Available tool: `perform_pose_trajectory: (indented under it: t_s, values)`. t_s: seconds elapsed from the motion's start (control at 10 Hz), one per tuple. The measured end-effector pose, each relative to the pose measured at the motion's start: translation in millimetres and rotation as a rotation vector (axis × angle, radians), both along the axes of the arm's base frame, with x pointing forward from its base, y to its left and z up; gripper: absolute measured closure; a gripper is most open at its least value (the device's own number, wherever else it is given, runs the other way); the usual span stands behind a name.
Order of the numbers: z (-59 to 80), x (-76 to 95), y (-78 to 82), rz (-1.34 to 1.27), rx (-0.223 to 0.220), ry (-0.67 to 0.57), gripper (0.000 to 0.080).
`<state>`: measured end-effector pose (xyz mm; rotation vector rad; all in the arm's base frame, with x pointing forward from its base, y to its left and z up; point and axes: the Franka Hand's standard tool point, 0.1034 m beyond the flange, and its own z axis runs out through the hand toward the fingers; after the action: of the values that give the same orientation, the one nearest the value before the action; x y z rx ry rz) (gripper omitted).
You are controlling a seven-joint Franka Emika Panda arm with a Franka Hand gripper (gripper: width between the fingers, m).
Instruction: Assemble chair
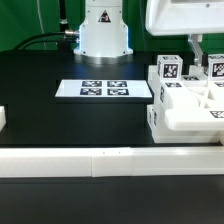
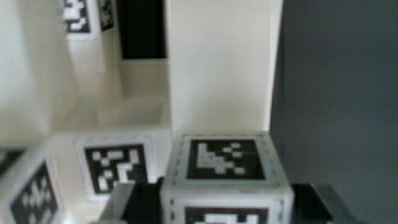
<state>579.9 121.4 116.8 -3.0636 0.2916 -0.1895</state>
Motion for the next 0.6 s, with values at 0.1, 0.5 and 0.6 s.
perform_pose_trajectory:
  t_s: [0.1, 0.5, 0.6]
  values:
    - [0.0, 0.5, 0.7, -0.098, 0.013, -0.006, 0.0515]
    - [-1.2, 0.7, 2.1, -0.56, 0.1, 0.004, 0.0515]
    - [-1.7, 0.0, 3.8, -0.669, 0.114, 0.02, 0.0515]
